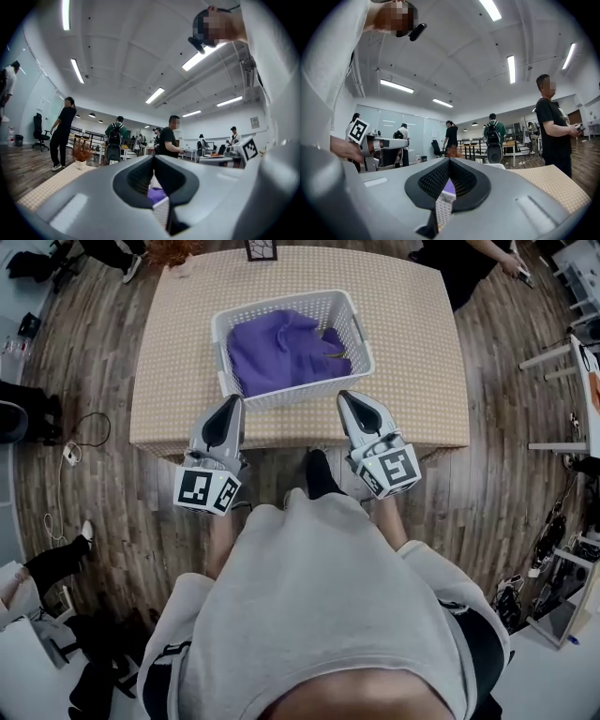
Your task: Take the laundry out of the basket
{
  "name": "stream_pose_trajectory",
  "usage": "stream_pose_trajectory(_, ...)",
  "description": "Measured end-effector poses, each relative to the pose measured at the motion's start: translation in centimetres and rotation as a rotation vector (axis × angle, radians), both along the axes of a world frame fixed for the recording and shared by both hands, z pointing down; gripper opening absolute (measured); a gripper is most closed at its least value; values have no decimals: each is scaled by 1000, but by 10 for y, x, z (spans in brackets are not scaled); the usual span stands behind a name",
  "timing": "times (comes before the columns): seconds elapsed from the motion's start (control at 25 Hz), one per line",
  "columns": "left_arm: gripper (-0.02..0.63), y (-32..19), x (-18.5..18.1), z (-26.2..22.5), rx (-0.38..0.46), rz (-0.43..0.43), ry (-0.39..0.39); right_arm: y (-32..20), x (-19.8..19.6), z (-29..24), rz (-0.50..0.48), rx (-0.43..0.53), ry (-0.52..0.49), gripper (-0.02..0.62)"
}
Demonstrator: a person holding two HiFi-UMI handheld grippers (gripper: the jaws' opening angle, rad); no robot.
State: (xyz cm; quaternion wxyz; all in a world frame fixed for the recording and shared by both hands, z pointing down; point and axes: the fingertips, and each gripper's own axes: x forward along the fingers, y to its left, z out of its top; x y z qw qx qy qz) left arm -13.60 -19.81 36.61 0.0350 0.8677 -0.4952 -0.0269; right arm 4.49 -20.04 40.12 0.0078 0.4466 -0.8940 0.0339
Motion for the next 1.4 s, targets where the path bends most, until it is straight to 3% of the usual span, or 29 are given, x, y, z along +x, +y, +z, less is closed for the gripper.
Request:
stream_pose_trajectory(0.32, 11, -86, 16, -24, 31, -69, -44, -99, 19, -34, -60, 60, -51, 0)
stream_pose_trajectory(0.64, 11, -131, 25, -26, 36, -123, -75, -161, 30, -40, -96, 72, -92, 0)
stream_pose_trajectory(0.88, 11, -160, 14, -21, 22, -129, -74, -190, 19, -27, -104, 29, -73, 0)
stream_pose_trajectory(1.12, 11, -192, -21, -25, 15, -121, -60, -217, 0, -10, -66, -50, -52, 0)
stream_pose_trajectory(1.4, 11, -204, -18, -2, -12, -62, -59, -221, -3, 26, -24, -137, -77, 0)
